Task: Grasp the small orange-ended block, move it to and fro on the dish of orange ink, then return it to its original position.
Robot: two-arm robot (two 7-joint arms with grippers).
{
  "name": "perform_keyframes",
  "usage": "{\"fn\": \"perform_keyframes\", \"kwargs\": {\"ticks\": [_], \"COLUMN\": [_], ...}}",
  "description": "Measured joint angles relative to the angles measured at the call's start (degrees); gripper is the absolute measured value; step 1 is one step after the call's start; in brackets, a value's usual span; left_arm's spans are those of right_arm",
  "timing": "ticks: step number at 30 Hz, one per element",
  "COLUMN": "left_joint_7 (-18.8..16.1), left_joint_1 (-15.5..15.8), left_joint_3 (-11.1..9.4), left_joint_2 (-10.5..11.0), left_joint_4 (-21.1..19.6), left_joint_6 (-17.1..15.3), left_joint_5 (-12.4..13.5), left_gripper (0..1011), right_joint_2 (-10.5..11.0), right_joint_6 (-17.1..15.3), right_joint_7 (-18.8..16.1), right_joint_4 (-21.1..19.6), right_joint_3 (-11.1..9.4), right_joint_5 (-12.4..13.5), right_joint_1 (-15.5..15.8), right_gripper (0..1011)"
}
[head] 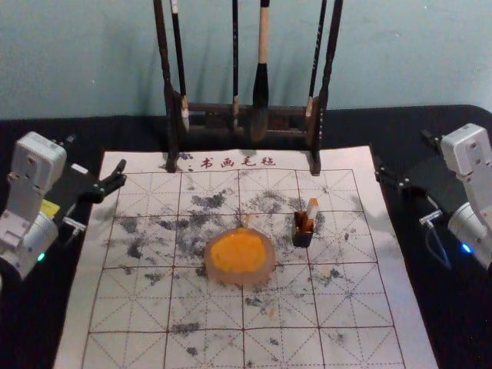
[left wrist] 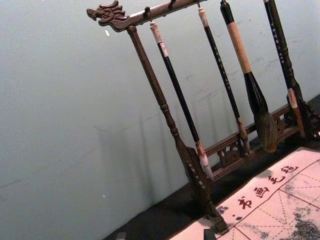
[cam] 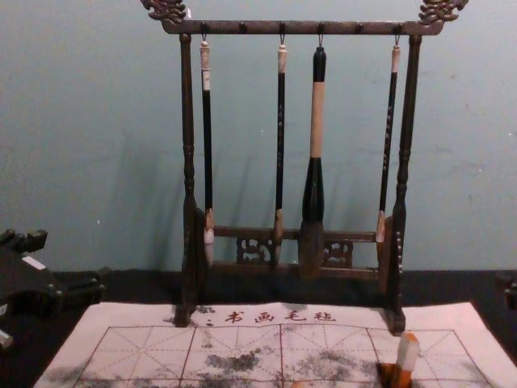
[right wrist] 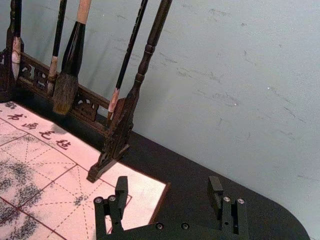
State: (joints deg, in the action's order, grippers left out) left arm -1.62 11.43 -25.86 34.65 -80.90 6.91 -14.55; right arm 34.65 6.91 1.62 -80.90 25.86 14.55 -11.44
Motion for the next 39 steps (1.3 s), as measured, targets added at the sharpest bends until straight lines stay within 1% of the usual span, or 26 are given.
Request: {"fn": "perform_keyframes", "kwargs": {"ticks": [39], "left_joint_7": [0.0], "left_joint_1": [0.0], "left_joint_3": [0.0], "left_joint_2": [0.0], "left_joint_4": [0.0], "left_joint_6": [0.0], "left_joint_5": [0.0], "left_gripper": [1001], "right_joint_2": [0.0], "right_joint_6": [0.0], "right_joint_7": [0.0], "right_joint_4": [0.0], "right_joint_3": [0.0], "right_joint_5": [0.0], "right_joint_1": [0.0], "right_gripper": [1002]}}
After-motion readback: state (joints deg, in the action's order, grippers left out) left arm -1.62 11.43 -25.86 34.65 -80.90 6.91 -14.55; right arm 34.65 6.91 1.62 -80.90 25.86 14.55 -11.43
